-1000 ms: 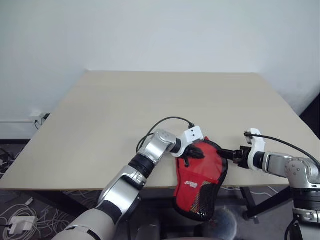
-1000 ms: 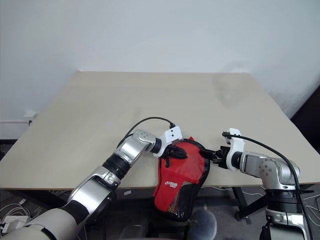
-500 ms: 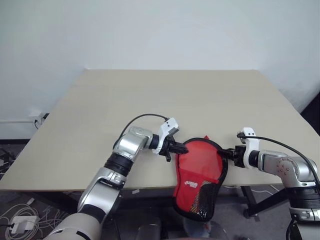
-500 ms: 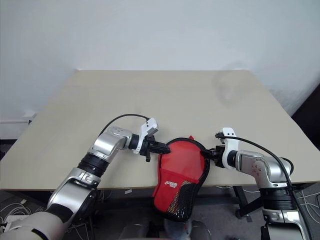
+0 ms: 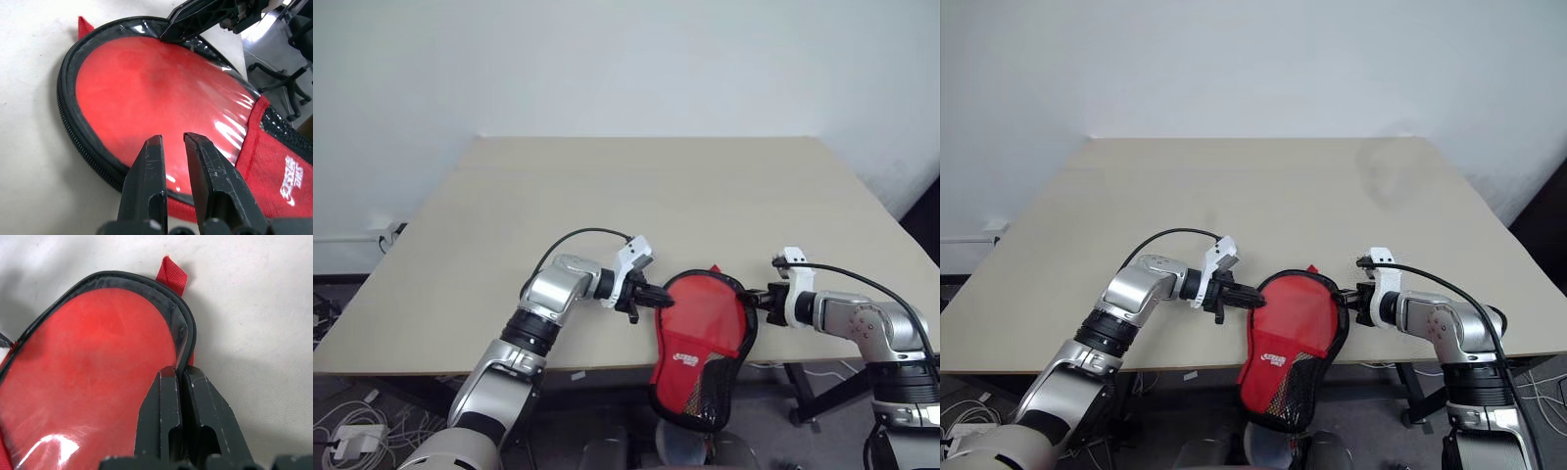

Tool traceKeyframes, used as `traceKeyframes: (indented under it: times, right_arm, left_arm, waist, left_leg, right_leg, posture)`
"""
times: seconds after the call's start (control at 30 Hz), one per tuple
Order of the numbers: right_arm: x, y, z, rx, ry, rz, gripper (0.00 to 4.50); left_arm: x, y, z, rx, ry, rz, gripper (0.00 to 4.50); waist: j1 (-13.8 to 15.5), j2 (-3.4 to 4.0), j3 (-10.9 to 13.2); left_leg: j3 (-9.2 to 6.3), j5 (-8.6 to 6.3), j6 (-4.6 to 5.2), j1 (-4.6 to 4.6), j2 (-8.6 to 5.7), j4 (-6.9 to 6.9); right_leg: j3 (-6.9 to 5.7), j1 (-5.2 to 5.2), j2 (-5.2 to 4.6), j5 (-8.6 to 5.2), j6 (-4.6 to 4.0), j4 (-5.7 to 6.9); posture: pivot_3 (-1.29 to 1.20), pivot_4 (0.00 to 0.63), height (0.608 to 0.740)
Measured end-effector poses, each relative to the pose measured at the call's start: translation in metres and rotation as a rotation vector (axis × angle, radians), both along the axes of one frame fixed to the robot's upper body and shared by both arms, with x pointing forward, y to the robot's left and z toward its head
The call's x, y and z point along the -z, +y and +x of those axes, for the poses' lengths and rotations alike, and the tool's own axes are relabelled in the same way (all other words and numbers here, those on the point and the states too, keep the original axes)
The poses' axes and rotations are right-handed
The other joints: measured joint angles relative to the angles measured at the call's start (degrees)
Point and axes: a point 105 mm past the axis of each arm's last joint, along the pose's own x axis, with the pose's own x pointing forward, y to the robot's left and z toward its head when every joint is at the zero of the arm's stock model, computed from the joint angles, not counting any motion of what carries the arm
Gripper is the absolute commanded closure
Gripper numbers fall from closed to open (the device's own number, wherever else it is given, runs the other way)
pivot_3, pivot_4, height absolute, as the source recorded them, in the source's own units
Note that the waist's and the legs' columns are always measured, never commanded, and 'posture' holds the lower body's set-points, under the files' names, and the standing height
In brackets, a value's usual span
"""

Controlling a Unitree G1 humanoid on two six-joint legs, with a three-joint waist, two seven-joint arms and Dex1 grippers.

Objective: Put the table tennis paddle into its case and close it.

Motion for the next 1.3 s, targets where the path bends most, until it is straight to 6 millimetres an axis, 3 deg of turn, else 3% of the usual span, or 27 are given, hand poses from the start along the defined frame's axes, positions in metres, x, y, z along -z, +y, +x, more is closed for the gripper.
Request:
traceKeyframes:
  times: [0.23, 0.5, 0.87, 1.3]
  right_arm:
    - [-0.008, 0.010, 0.004, 0.039, -0.003, 0.151, 4.46]
    - [-0.043, 0.031, 0.036, 0.146, -0.041, 0.315, 4.46]
    - [-0.028, -0.021, 0.071, 0.543, -0.012, 0.298, 4.46]
    - [-0.013, -0.055, 0.092, 0.826, -0.084, 0.160, 4.46]
  left_arm:
    - [0.007, 0.003, -0.003, -0.022, 0.028, 0.002, 3.79]
    - [0.004, 0.002, -0.003, -0.015, 0.006, 0.004, 3.79]
    - [0.016, -0.002, -0.013, -0.001, 0.043, 0.014, 3.79]
    - [0.016, -0.002, -0.011, -0.013, 0.037, 0.019, 3.79]
  waist:
    - [-0.62, 0.04, 0.11]
    - [-0.40, 0.26, 0.30]
    - [-0.78, 0.47, 0.43]
    - [-1.03, 0.54, 0.47]
  left_leg:
    - [0.03, 0.09, -0.09, 0.00, 0.02, 0.00]
    - [0.07, 0.19, -0.13, -0.02, -0.11, 0.01]
    - [0.50, 0.27, -0.23, -0.02, -0.07, -0.12]
    - [0.97, 0.28, -0.23, 0.06, -0.06, -0.18]
  right_leg:
    - [0.05, -0.09, 0.02, -0.01, -0.01, 0.25]
    - [0.09, -0.09, -0.07, 0.10, -0.17, 0.26]
    - [0.35, -0.19, 0.05, 0.09, -0.13, 0.34]
    - [0.74, -0.28, 0.12, 0.05, 0.00, 0.34]
  posture:
    - [0.00, 0.000, 0.724]
    - [0.00, 0.000, 0.724]
    - [0.00, 0.000, 0.724]
    - [0.00, 0.000, 0.724]
